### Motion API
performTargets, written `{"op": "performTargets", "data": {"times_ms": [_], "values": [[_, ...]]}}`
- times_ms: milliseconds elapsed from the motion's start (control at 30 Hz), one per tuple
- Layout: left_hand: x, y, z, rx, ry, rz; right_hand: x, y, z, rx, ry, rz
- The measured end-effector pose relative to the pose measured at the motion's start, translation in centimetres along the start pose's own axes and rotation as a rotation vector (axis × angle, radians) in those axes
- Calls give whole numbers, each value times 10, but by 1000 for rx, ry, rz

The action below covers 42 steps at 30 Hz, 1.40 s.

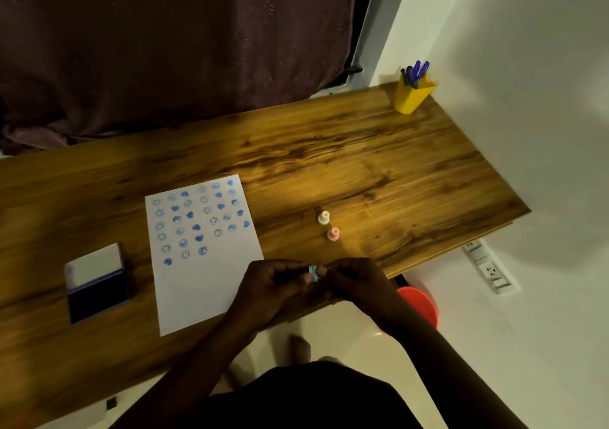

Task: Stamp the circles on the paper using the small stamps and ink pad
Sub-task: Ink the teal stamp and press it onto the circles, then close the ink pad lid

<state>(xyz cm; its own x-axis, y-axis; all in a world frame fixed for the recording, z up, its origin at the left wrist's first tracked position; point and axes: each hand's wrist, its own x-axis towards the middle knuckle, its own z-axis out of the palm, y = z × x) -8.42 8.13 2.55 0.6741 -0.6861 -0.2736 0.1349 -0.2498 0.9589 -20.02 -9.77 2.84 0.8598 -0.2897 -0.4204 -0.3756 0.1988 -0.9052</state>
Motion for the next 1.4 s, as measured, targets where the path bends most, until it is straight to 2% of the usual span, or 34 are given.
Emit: {"op": "performTargets", "data": {"times_ms": [100,167,300,467,700,1133,1300,1400], "values": [[10,-4,10,43,11,2,6,3,-16,-160,43,-11],[17,-6,16,27,54,-47,12,3,-27,-307,134,-22],[27,-13,19,37,124,-120,29,8,-45,-798,291,-168],[29,-19,14,28,172,-159,46,15,-47,-972,342,-194],[27,-23,7,21,214,-195,58,23,-47,-1048,325,-190],[25,-25,0,-46,220,-159,51,15,-45,-1002,344,-157],[19,-23,-15,-77,253,-131,47,-10,-30,-1013,425,-361],[13,-21,-33,-110,321,-118,51,-28,-7,-954,412,-486]]}}
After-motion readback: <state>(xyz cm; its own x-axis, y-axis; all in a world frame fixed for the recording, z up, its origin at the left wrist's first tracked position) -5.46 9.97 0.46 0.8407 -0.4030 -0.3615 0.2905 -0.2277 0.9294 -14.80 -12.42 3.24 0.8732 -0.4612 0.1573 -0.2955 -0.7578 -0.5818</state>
